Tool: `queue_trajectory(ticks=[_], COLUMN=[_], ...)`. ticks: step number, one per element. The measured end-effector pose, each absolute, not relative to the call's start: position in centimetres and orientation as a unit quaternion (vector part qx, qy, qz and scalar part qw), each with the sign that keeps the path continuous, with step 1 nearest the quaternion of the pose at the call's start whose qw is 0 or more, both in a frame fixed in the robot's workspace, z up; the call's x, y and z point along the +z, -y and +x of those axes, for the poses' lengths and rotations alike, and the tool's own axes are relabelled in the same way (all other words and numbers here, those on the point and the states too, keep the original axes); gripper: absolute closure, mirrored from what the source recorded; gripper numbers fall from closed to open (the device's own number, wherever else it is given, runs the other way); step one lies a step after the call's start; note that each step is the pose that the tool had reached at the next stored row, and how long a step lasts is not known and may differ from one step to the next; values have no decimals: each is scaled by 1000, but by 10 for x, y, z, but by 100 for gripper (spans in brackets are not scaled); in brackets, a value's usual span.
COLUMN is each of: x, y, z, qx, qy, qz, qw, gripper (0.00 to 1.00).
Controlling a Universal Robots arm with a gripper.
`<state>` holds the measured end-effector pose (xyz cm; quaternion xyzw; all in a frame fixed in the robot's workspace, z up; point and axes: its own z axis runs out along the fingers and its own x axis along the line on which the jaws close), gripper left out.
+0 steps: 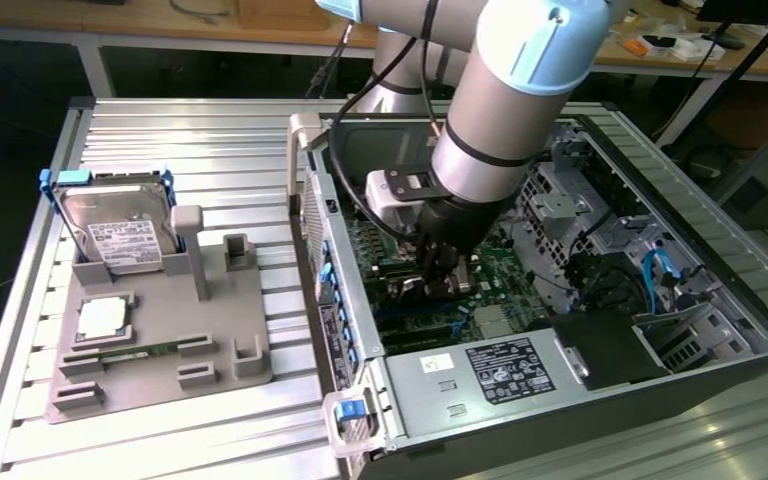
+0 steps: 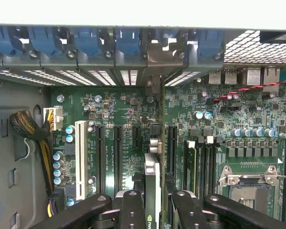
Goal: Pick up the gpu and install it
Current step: 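Insert the gpu into the slot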
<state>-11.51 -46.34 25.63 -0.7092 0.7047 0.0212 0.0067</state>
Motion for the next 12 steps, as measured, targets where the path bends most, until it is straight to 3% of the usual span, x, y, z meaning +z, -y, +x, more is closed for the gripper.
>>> queue_trajectory(ticks=[12], x=[250], y=[463], z=[-115], qx=[21], qy=[-705], qz=[-709], qw=[7], gripper=[73])
